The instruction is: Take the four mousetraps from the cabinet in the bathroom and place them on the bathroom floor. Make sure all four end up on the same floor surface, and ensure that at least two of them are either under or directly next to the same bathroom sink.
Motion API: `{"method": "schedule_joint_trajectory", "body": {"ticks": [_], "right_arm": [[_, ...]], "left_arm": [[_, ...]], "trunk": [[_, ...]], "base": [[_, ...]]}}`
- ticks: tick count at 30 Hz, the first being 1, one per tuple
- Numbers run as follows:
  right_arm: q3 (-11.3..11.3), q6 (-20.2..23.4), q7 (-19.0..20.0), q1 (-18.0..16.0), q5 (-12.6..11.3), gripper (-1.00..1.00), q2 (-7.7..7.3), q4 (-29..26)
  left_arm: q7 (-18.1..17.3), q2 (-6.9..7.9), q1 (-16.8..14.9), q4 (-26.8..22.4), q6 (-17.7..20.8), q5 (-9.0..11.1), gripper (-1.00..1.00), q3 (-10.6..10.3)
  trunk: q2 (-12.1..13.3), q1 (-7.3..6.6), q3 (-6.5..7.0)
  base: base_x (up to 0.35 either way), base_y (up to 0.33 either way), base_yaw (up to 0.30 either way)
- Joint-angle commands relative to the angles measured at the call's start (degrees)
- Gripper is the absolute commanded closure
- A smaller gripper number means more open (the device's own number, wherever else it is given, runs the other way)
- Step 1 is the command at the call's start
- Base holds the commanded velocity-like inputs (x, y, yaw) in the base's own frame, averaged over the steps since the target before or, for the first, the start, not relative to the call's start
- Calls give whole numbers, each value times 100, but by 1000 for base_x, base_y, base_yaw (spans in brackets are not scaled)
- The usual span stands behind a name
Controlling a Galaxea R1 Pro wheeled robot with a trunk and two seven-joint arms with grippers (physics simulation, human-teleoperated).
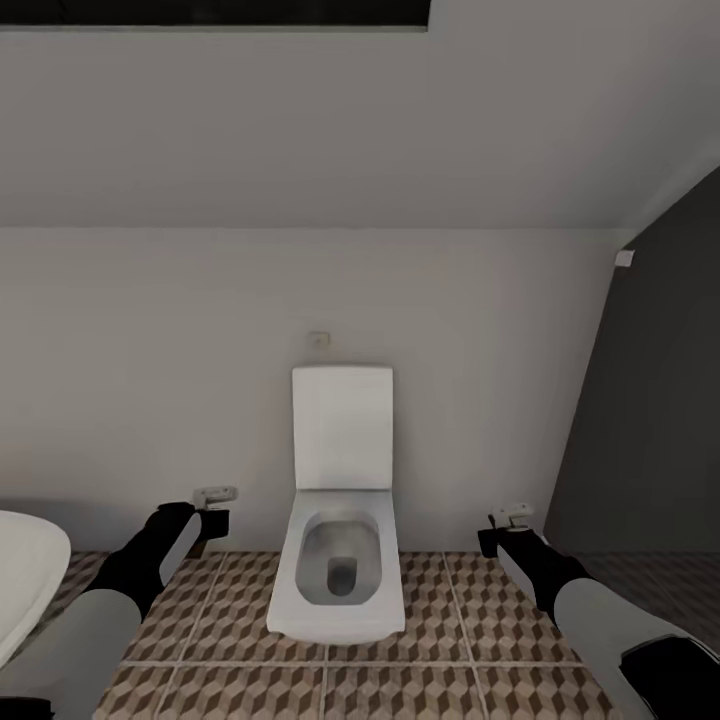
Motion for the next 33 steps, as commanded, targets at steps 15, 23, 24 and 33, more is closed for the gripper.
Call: {"method": "schedule_joint_trajectory", "body": {"ticks": [15, 23, 24, 33], "right_arm": [[37, -436, 16, -11, -79, 100, 76, 483], [37, -423, 10, -11, -87, 100, 76, 484], [37, -422, 10, -11, -87, 100, 76, 484], [37, -410, 10, -11, -87, 100, 76, 484]], "left_arm": [[52, 39, 2, 758, -736, 3, 100, -9], [54, 27, 2, 704, -742, -5, 100, -17], [60, 29, 1, 697, -738, -7, 100, -19], [62, 48, 0, 691, -734, -8, 100, -21]], "trunk": [[-607, 330, -276], [-927, 505, -420], [-968, 527, -438], [-1328, 725, -599]], "base": [[0, 0, 0], [0, 0, 0], [0, 0, 0], [0, 0, 0]]}}
